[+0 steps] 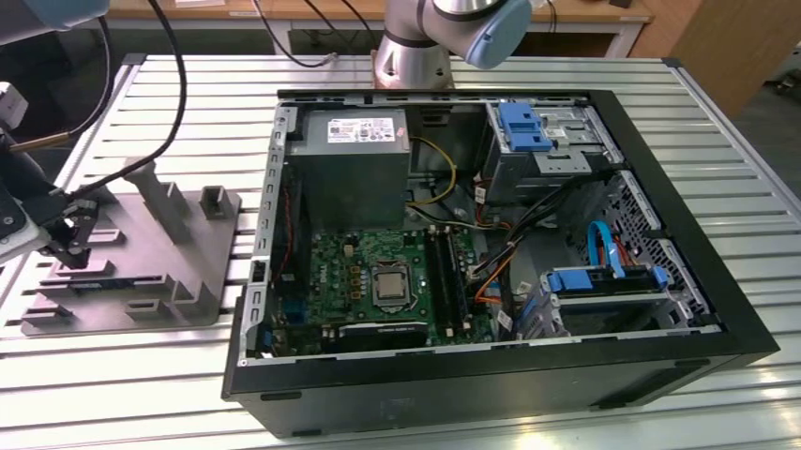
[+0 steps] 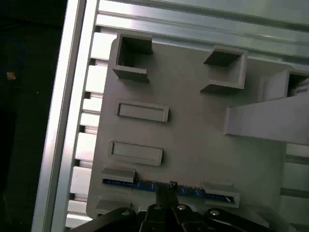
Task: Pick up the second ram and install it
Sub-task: 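Pick up the second ram and move it above second insertion slot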
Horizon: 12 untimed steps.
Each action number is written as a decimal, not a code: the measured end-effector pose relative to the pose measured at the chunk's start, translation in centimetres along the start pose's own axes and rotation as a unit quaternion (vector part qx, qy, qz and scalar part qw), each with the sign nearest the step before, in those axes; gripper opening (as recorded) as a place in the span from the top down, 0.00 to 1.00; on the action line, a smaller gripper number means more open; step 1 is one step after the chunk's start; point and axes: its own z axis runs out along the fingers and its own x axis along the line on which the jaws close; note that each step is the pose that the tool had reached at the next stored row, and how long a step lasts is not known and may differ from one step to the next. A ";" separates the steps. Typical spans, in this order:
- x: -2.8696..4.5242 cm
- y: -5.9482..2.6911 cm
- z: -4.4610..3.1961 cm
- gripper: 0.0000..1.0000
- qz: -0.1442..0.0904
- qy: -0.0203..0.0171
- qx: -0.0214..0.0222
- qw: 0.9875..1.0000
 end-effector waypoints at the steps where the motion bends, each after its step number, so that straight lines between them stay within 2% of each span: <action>1: 0.00 0.00 0.04 0.90 -0.010 0.000 0.000 1.000; 3: 0.00 0.00 0.11 0.90 -0.026 0.001 -0.001 1.000; 4: 0.00 -0.01 0.18 0.90 -0.047 0.001 -0.001 0.999; 7: 0.00 -0.01 0.25 0.90 -0.074 0.002 -0.002 0.997; 10: 0.00 -0.01 0.30 0.90 -0.101 0.003 -0.002 0.995; 12: 0.00 -0.01 0.34 0.90 -0.119 0.003 -0.002 0.993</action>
